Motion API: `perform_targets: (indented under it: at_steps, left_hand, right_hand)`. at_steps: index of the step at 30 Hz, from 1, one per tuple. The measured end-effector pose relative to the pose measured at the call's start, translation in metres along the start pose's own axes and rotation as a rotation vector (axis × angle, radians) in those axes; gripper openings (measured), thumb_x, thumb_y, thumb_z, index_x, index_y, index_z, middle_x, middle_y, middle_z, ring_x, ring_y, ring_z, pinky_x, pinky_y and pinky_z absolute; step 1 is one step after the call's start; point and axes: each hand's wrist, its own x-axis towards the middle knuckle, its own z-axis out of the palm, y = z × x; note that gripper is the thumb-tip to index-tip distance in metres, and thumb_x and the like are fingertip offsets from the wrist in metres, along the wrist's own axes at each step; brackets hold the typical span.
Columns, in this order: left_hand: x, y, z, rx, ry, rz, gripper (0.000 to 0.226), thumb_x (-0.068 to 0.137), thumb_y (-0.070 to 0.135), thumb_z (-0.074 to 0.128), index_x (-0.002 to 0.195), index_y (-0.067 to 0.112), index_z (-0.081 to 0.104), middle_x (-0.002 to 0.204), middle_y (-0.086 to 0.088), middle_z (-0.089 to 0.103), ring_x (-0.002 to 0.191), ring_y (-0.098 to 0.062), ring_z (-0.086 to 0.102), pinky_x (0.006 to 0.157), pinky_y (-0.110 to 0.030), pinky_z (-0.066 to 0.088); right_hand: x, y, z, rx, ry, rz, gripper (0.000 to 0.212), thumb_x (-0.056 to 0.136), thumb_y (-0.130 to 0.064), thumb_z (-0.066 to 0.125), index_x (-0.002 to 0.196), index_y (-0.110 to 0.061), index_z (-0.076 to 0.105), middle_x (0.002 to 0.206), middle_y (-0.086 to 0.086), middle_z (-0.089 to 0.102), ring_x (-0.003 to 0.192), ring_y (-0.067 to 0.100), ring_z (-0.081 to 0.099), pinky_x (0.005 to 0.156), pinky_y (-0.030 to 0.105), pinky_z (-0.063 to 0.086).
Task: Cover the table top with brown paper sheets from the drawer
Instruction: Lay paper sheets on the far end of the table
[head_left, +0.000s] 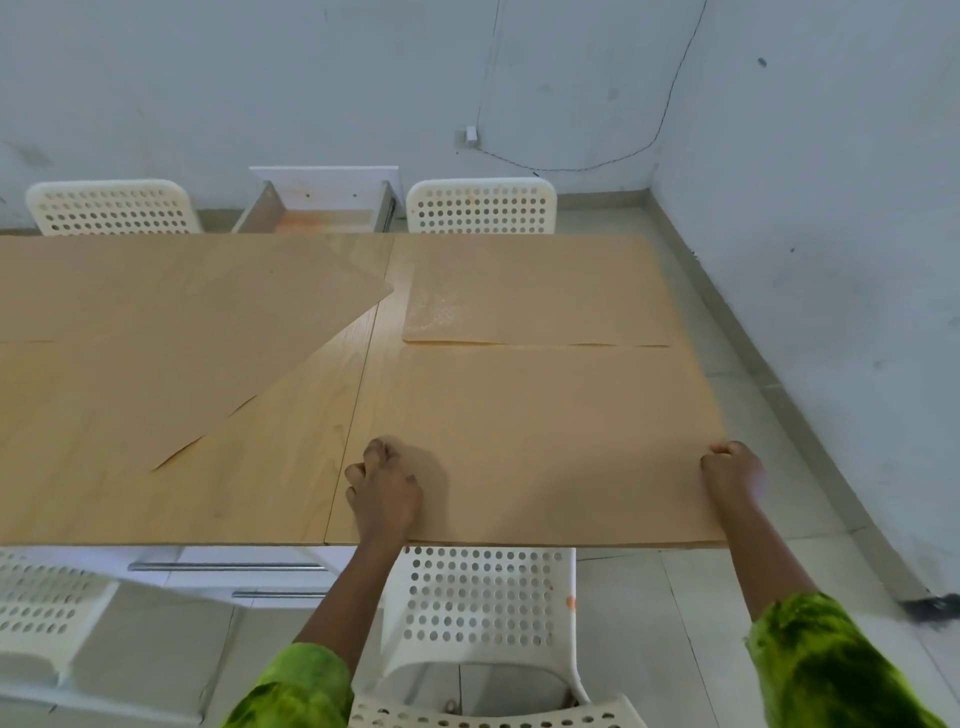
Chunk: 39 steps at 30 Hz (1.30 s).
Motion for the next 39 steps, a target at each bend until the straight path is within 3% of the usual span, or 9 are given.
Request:
perform_targets:
  at_steps: [9,21,27,30,32,35,37,39]
  left_hand:
    - [0.008,-0.004,-0.007,0.068,-0.049,0.081,0.045,0.094,0.024,0.045,0.135,0.008,0.042,0.151,-0.004,0.023,0.127,-0.034,0.025,0.102,-0.043,0.031]
    - [0.002,-0.007,-0.005,0.095,-0.02,0.093,0.049,0.094,0.024,0.043,0.14,0.009,0.038,0.151,-0.005,0.026,0.125,-0.035,0.028,0.101,-0.044,0.031]
    - [0.005,0.002,-0.006,0.146,0.003,0.045,0.047,0.092,0.025,0.045,0.136,0.008,0.041,0.144,-0.008,0.034,0.127,-0.034,0.027,0.102,-0.046,0.028]
    - [0.021,0.025,-0.011,0.127,0.096,0.11,0.045,0.09,0.022,0.048,0.133,0.008,0.044,0.142,-0.01,0.037,0.132,-0.033,0.026,0.104,-0.047,0.027]
    - [0.044,0.051,-0.012,0.129,0.11,0.266,0.047,0.091,0.024,0.046,0.136,0.008,0.042,0.147,-0.009,0.032,0.138,-0.03,0.02,0.108,-0.045,0.025]
    - [0.087,0.093,-0.005,0.185,0.009,0.51,0.052,0.097,0.032,0.036,0.144,0.01,0.028,0.156,-0.006,0.018,0.146,-0.024,0.007,0.114,-0.041,0.018]
    - [0.108,0.112,0.006,0.231,-0.092,0.581,0.056,0.099,0.036,0.029,0.148,0.012,0.019,0.159,-0.004,0.008,0.147,-0.023,0.0,0.117,-0.04,0.01]
    - [0.12,0.12,0.02,0.279,-0.179,0.597,0.059,0.099,0.039,0.024,0.15,0.014,0.01,0.16,-0.004,-0.002,0.147,-0.023,-0.006,0.117,-0.041,0.003]
  right_hand:
    - [-0.001,-0.003,0.001,-0.057,0.034,0.02,0.035,0.083,-0.005,0.048,0.116,-0.003,0.059,0.116,0.02,0.063,0.105,0.035,0.058,0.074,0.029,0.037]
    - [0.001,0.001,0.002,-0.079,0.047,0.047,0.035,0.083,-0.009,0.047,0.116,-0.007,0.06,0.118,0.02,0.057,0.111,0.036,0.053,0.086,0.035,0.045]
    - [-0.001,-0.004,0.006,-0.151,0.095,0.044,0.034,0.085,-0.007,0.043,0.117,-0.005,0.055,0.124,0.021,0.047,0.12,0.037,0.041,0.098,0.043,0.037]
    - [0.002,-0.025,0.022,-0.252,0.118,-0.11,0.034,0.086,-0.011,0.046,0.118,-0.003,0.054,0.125,0.02,0.047,0.121,0.036,0.038,0.096,0.041,0.036]
    - [0.001,-0.05,0.045,-0.26,0.07,-0.265,0.035,0.087,-0.013,0.047,0.119,-0.003,0.054,0.126,0.02,0.049,0.121,0.035,0.039,0.096,0.039,0.036]
    - [-0.007,-0.091,0.087,-0.22,-0.076,-0.511,0.041,0.086,-0.019,0.04,0.121,-0.004,0.055,0.129,0.018,0.052,0.122,0.035,0.042,0.099,0.038,0.035]
    - [-0.01,-0.111,0.11,-0.237,-0.169,-0.626,0.056,0.079,-0.026,0.031,0.126,-0.007,0.053,0.136,0.015,0.049,0.129,0.032,0.039,0.106,0.038,0.031]
    - [-0.007,-0.121,0.129,-0.366,-0.226,-0.7,0.055,0.084,-0.028,0.028,0.134,-0.013,0.045,0.147,0.009,0.038,0.14,0.024,0.028,0.113,0.038,0.022]
